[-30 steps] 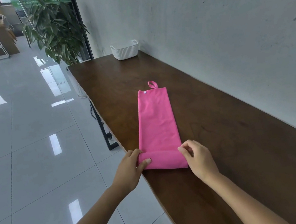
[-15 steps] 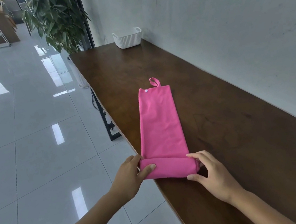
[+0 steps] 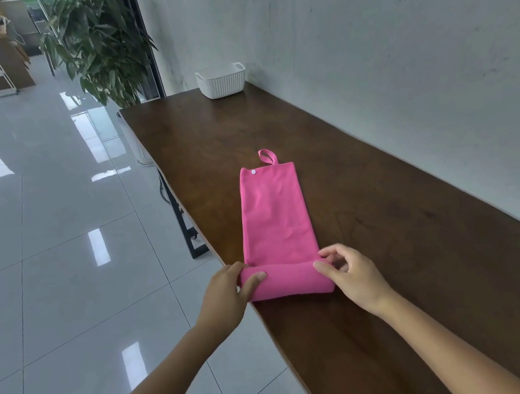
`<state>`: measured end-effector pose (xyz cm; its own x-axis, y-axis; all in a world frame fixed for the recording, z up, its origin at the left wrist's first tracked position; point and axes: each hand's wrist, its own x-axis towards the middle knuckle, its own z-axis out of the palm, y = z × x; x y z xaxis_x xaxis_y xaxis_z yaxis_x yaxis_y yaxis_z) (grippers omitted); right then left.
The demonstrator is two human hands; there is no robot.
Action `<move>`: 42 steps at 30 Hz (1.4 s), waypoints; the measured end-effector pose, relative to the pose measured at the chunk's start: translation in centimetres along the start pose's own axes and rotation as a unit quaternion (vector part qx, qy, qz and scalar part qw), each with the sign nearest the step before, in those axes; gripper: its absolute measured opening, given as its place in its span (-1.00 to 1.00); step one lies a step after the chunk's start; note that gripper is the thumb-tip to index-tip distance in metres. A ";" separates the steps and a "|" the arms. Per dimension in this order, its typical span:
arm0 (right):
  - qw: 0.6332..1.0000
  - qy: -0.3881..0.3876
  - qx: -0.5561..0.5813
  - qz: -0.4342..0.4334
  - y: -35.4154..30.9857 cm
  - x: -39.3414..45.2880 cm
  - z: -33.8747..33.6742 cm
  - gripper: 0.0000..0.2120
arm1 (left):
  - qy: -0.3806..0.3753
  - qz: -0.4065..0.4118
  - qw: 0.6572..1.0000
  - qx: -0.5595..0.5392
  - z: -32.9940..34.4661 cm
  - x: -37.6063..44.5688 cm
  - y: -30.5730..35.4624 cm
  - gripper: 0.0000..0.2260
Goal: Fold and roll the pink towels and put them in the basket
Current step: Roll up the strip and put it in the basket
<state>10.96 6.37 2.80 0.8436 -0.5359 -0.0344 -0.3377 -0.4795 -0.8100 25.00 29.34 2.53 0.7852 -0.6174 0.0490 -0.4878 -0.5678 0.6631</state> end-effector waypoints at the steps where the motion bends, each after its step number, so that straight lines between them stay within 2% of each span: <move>1: 0.999 0.046 -0.015 -0.017 -0.3 0.2 0.4 -0.80 | -0.002 -0.020 1.000 -0.006 -0.1 0.6 0.4 -0.57; 3: 0.992 0.107 -0.038 -0.055 -0.4 0.4 1.3 -0.87 | 0.011 -0.051 0.999 0.001 -0.3 1.4 1.1 -0.55; 6: 0.985 0.148 -0.058 -0.065 -0.5 1.4 1.9 -0.81 | 0.071 -0.067 0.995 0.006 0.0 1.8 1.8 -0.63; 9: 0.980 0.171 -0.087 -0.058 -1.1 2.2 1.8 -0.78 | 0.110 0.026 0.994 -0.012 0.7 1.5 1.8 -0.72; 11: 0.970 0.202 -0.123 -0.058 -1.6 2.2 2.0 -0.75 | 0.084 0.083 0.993 -0.003 1.3 0.8 0.9 -0.61; 14: 0.957 0.231 -0.158 -0.075 -1.4 1.5 2.5 -0.70 | 0.064 0.110 0.992 0.012 2.0 0.1 -0.9 -0.46; 17: 0.962 0.199 -0.135 -0.125 -0.7 0.5 2.3 -0.65 | 0.074 0.141 0.986 0.053 2.0 0.5 -1.4 -0.42; 19: 0.972 0.146 -0.122 -0.137 -0.3 -0.5 1.8 -0.57 | 0.057 0.140 0.986 0.074 1.4 0.9 -1.2 -0.40; 22: 0.986 0.041 -0.108 -0.121 0.1 -2.5 0.9 -0.33 | -0.007 0.121 0.990 0.077 0.0 0.7 -0.5 -0.41; 24: 0.986 -0.003 -0.114 -0.122 0.4 -3.8 0.5 -0.26 | -0.055 0.099 0.991 0.078 -0.8 0.2 -0.3 -0.40; 29: 0.981 -0.021 -0.109 -0.160 1.1 -6.9 0.4 -0.41 | -0.156 0.052 0.986 0.033 -1.7 -1.5 -0.9 -0.43; 32: 0.984 -0.018 -0.093 -0.149 0.9 -7.6 0.3 -0.46 | -0.172 0.017 0.985 -0.028 -2.0 -2.2 -0.4 -0.46; 34: 0.986 -0.025 -0.088 -0.137 0.8 -7.5 0.2 -0.47 | -0.143 0.003 0.989 -0.036 -1.7 -2.6 -0.1 -0.46; 37: 0.989 -0.036 -0.081 -0.116 0.4 -6.5 0.1 -0.49 | -0.035 0.001 0.999 -0.034 -0.9 -3.5 0.2 -0.55; 40: 0.993 -0.057 -0.050 -0.094 0.0 -4.8 -0.2 -0.60 | 0.050 0.064 0.997 0.000 -0.4 -4.2 0.3 -0.61; 42: 0.994 -0.088 -0.028 -0.067 -0.3 -3.7 -0.6 -0.64 | 0.068 0.125 0.989 0.036 0.0 -4.4 -0.2 -0.63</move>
<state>7.69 8.02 3.50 0.9406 -0.3379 -0.0346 -0.2367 -0.5789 -0.7803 21.66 32.14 2.18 0.6786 -0.6670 0.3076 -0.6950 -0.4476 0.5627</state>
